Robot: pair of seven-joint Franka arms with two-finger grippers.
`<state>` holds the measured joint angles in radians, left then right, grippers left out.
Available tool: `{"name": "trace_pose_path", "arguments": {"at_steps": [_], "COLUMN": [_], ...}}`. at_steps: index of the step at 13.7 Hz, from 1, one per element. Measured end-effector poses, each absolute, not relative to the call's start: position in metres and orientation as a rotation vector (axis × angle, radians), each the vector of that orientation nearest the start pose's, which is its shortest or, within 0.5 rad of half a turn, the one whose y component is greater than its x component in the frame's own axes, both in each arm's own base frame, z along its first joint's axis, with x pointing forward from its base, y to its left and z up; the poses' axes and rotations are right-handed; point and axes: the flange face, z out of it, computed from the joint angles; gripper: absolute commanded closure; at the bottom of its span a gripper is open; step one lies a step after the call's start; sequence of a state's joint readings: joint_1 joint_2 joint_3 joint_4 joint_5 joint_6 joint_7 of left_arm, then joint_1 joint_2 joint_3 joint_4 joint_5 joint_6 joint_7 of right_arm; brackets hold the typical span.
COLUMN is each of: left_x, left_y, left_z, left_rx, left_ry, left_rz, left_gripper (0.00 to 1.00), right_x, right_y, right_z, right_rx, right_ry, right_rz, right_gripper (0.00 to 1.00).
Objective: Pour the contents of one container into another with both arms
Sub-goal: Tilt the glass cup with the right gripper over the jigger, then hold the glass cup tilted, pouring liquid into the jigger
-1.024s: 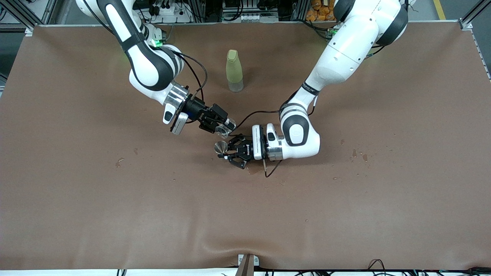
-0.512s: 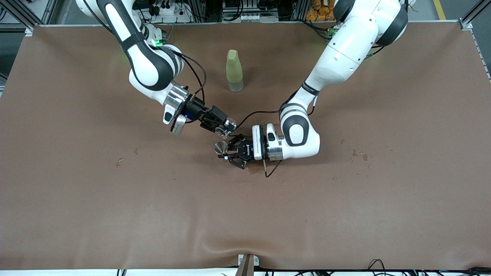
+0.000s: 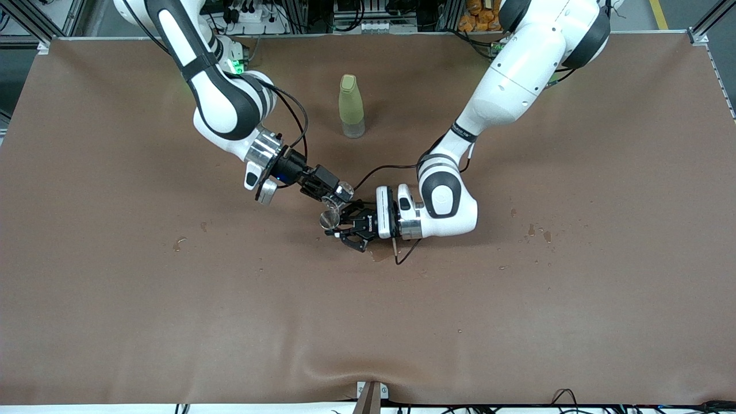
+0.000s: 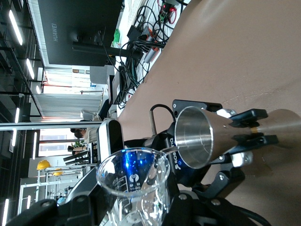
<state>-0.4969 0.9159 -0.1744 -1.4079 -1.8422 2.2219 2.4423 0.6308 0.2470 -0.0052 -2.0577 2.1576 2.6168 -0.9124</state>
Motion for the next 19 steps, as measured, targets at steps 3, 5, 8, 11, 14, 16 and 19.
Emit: {"name": "trace_pose_path", "arguments": {"at_steps": [3,5,8,11,14,16,19], "left_x": [0.582,0.582,0.582,0.582,0.582,0.582,0.582], "left_y": [-0.464,-0.464,-0.464,-0.464,-0.464,-0.464,-0.464], "left_z": [0.183,0.183,0.183,0.182,0.182,0.182,0.182], "left_rx": [1.326,1.326,1.326,1.327,1.328,1.328,1.328], "left_ry": [-1.328,-1.328,-1.328,-1.328,-1.328,-1.328,-1.328], "left_rz": [1.185,1.185,1.185,1.185,1.185,1.184,1.184], "left_gripper": [1.00,1.00,1.00,1.00,1.00,1.00,1.00], "right_x": [0.491,0.492,0.495,0.496,0.497,0.500,0.507], "right_y": [0.330,0.328,0.324,0.324,0.323,0.319,0.313], "right_z": [0.322,0.319,0.316,0.316,0.317,0.318,0.321], "right_rx": [-1.931,-1.931,-1.915,-1.898,-1.875,-1.864,-1.835], "right_ry": [0.410,0.430,0.501,0.550,0.609,0.637,0.687], "right_rz": [-0.359,-0.350,-0.310,-0.278,-0.241,-0.232,-0.215], "right_gripper": [1.00,1.00,1.00,1.00,1.00,1.00,1.00]}}
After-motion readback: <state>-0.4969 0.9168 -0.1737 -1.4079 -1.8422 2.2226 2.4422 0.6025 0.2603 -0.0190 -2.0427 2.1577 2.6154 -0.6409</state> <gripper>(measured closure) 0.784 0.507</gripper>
